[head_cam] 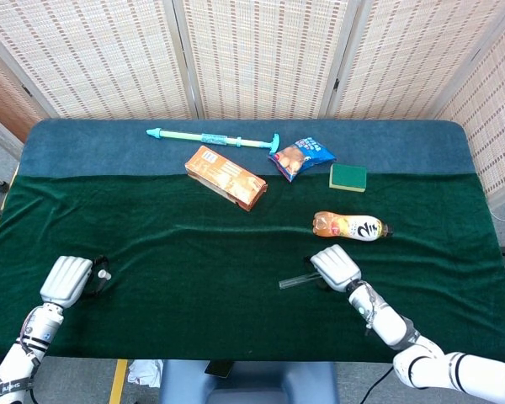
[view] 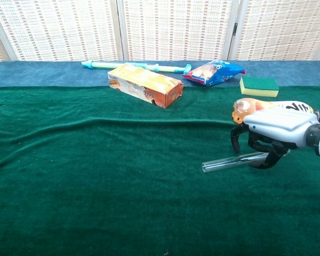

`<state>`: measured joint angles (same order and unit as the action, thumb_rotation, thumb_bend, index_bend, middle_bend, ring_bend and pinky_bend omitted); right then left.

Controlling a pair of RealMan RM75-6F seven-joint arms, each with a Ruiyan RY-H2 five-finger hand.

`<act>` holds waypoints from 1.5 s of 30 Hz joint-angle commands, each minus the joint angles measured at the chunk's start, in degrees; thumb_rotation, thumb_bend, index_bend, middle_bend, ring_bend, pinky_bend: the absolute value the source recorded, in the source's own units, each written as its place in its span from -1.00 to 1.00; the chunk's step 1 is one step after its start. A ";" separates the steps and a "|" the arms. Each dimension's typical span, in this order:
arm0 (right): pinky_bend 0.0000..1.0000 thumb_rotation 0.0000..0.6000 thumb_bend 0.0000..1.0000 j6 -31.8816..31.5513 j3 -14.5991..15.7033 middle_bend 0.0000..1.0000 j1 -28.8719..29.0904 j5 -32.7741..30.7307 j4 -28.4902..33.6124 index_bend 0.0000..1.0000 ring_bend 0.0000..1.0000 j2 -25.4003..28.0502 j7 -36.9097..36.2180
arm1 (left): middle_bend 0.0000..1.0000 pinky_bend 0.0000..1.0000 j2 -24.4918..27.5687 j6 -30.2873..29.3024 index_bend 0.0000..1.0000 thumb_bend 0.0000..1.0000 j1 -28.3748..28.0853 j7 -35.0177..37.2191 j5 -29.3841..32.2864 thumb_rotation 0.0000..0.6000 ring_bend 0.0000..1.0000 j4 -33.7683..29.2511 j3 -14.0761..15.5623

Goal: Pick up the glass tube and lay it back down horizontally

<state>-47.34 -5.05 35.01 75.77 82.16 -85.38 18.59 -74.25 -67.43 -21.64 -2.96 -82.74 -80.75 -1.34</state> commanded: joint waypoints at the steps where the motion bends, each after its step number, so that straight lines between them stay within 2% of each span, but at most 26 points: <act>1: 0.94 1.00 -0.30 -0.16 -0.02 0.80 0.28 -0.55 -0.41 -0.09 0.95 -0.33 0.38 | 1.00 0.88 -0.04 0.06 0.15 -0.03 0.00 0.06 -0.01 1.00 0.82 0.14 0.02; 10: 0.94 1.00 -0.30 0.04 0.33 0.80 1.21 -2.08 -2.06 -0.03 0.94 -1.64 1.51 | 1.00 0.88 -0.21 0.07 0.15 -0.02 0.12 0.41 0.09 1.00 0.82 0.54 0.01; 16: 0.95 1.00 -0.30 -0.14 0.32 0.84 1.70 -2.50 -1.99 0.26 0.97 -1.77 1.05 | 1.00 0.88 -0.01 -0.23 0.15 -0.02 0.18 1.62 0.13 1.00 0.82 0.65 -0.35; 21: 0.99 1.00 -0.29 -1.50 -0.44 0.89 1.68 -1.54 0.18 0.54 1.00 -0.69 -2.51 | 1.00 0.88 1.35 -0.39 0.16 -0.02 -0.33 5.36 -0.14 1.00 0.82 -0.16 -1.35; 25: 1.00 1.00 -0.18 -2.75 -2.02 0.95 1.72 -0.82 3.31 0.73 1.00 0.56 -7.61 | 1.00 0.88 3.14 -0.81 0.16 -0.02 -0.99 9.94 -0.52 1.00 0.82 -2.04 -2.72; 29: 1.00 1.00 -0.12 -2.94 -3.90 0.99 2.44 -0.86 5.98 0.81 1.00 0.62 -12.29 | 1.00 0.88 4.78 -1.28 0.16 -0.02 -1.83 13.52 -1.09 1.00 0.82 -3.99 -4.08; 37: 1.00 1.00 -0.08 -1.48 -7.46 1.00 5.33 -4.59 8.15 0.86 1.00 -3.62 -16.37 | 1.00 0.88 6.34 -2.71 0.16 -0.02 -3.74 17.56 -3.33 1.00 0.82 -8.41 -6.19; 45: 1.00 1.00 -0.07 -0.90 -10.92 1.00 8.34 -11.87 9.12 0.89 1.00 -8.77 -16.28 | 1.00 0.88 6.27 -4.97 0.16 -0.02 -5.52 18.01 -5.89 1.00 0.82 -12.87 -7.86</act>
<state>-48.49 -15.05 42.56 65.48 90.96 -92.98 2.46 -67.91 -72.03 -26.78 15.17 -88.11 -93.09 -8.92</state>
